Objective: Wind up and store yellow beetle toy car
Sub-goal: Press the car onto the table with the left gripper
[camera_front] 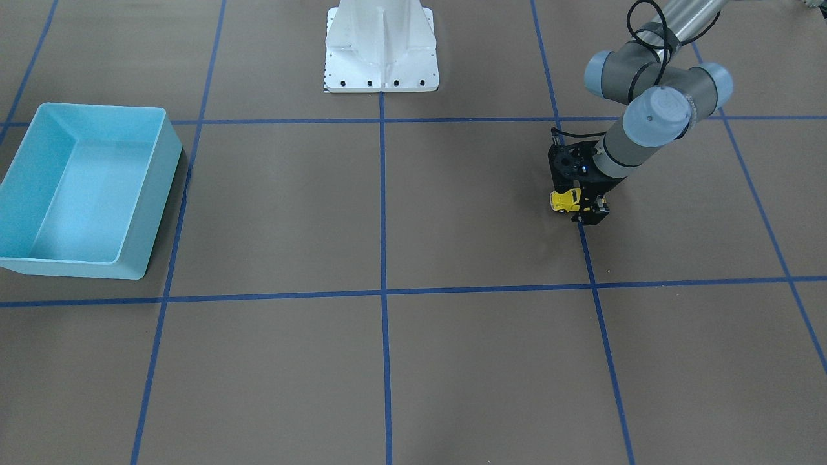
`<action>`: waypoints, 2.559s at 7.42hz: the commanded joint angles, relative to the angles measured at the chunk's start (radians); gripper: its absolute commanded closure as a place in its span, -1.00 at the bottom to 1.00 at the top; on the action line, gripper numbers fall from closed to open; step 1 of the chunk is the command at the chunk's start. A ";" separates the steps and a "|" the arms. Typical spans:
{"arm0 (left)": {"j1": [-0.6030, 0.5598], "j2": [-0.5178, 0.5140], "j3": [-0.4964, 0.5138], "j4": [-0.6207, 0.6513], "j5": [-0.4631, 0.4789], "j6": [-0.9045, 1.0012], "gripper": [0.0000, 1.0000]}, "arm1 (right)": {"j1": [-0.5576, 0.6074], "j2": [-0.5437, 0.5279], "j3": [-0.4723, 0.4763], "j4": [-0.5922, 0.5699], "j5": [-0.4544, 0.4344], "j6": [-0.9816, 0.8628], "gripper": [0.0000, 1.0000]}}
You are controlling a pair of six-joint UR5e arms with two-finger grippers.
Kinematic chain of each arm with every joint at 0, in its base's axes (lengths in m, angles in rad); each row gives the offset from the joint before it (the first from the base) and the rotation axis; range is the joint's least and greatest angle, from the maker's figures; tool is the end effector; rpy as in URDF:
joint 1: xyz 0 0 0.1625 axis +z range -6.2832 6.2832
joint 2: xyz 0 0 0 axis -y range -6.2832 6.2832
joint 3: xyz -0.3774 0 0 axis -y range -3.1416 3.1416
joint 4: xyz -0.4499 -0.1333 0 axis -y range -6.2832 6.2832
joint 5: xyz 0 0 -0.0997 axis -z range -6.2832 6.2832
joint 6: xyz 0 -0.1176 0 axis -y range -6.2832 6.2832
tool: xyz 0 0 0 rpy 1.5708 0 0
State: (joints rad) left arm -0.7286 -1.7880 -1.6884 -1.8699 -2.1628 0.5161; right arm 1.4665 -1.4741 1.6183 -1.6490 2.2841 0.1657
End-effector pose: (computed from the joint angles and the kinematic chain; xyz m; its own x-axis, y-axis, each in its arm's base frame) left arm 0.4357 -0.4795 0.4028 -0.0306 0.9946 -0.0988 -0.6738 0.0525 0.7370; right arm -0.0051 -0.5897 0.5556 0.7545 0.0437 0.6548 -0.0209 0.9989 -0.0426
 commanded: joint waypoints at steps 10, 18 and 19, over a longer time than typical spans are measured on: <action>-0.008 0.058 -0.105 -0.138 -0.055 -0.074 1.00 | 0.002 -0.003 -0.002 0.000 0.000 0.000 -1.00; -0.025 0.082 -0.004 -0.345 -0.123 -0.071 1.00 | 0.000 0.012 -0.015 0.008 0.000 0.000 -1.00; -0.026 0.082 0.001 -0.345 -0.129 -0.070 1.00 | 0.000 0.009 -0.043 0.071 0.000 0.000 -1.00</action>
State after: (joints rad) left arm -0.7524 -1.7059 -1.6956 -2.2146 -2.2775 0.4461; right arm 1.4665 -1.4635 1.5970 -1.6284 2.2841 0.1657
